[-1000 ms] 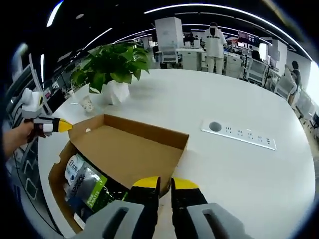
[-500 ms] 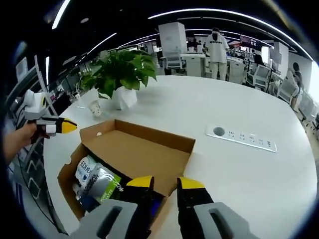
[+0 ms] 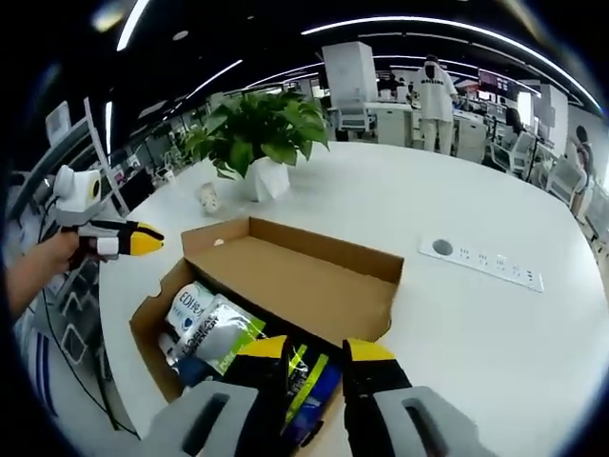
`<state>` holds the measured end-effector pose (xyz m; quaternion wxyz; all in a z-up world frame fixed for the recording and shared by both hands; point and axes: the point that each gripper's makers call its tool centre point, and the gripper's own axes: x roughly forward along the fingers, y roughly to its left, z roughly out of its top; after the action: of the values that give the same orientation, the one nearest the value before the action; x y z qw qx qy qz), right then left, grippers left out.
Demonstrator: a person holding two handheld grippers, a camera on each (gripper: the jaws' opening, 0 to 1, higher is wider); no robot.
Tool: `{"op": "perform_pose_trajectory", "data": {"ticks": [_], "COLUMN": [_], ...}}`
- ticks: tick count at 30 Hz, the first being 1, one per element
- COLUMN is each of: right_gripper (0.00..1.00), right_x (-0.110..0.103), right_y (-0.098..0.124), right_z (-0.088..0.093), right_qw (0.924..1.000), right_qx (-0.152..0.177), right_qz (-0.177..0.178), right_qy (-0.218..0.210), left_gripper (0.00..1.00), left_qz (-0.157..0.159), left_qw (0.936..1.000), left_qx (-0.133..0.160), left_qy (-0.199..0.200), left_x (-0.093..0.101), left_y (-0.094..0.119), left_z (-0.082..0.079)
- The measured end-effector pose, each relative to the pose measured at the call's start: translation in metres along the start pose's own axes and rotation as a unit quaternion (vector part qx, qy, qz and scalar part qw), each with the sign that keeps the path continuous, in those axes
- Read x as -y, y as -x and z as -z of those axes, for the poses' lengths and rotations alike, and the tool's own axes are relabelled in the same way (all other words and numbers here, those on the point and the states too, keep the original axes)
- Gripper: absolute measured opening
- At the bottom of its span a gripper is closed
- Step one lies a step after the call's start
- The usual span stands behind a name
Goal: Operate the shoe box by opening the lid, removing the specified soft item, and placing it in the target area until the item is outside and the box remains undamaged.
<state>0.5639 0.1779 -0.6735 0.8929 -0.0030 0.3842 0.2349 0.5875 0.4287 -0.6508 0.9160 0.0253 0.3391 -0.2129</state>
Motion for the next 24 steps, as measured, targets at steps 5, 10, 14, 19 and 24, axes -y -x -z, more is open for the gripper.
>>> {"op": "perform_pose_trajectory", "data": {"ticks": [5, 10, 14, 19, 24], "right_gripper": [0.20, 0.21, 0.22, 0.25, 0.28], "right_x": [-0.006, -0.010, -0.014, -0.017, -0.021], "right_y": [-0.002, -0.003, -0.002, 0.000, 0.003], "right_z": [0.011, 0.014, 0.017, 0.023, 0.028], "right_qw": [0.9998, 0.9997, 0.9996, 0.9996, 0.9996], "right_qx": [-0.015, -0.017, -0.019, -0.021, -0.020], "right_qz": [-0.004, -0.008, -0.011, -0.013, -0.018], "right_qy": [0.014, 0.016, 0.017, 0.014, 0.010], "left_gripper": [0.18, 0.19, 0.19, 0.20, 0.21], "left_qz": [0.008, 0.020, 0.030, 0.044, 0.061], "left_qw": [1.0000, 0.9998, 0.9994, 0.9986, 0.9967], "left_qx": [-0.001, -0.007, -0.016, -0.030, -0.047], "left_qy": [0.000, -0.002, 0.000, 0.010, 0.027], "left_x": [0.011, 0.025, 0.041, 0.059, 0.075], "left_y": [0.003, 0.003, 0.004, 0.007, 0.009], "left_z": [0.007, 0.015, 0.026, 0.039, 0.051]}}
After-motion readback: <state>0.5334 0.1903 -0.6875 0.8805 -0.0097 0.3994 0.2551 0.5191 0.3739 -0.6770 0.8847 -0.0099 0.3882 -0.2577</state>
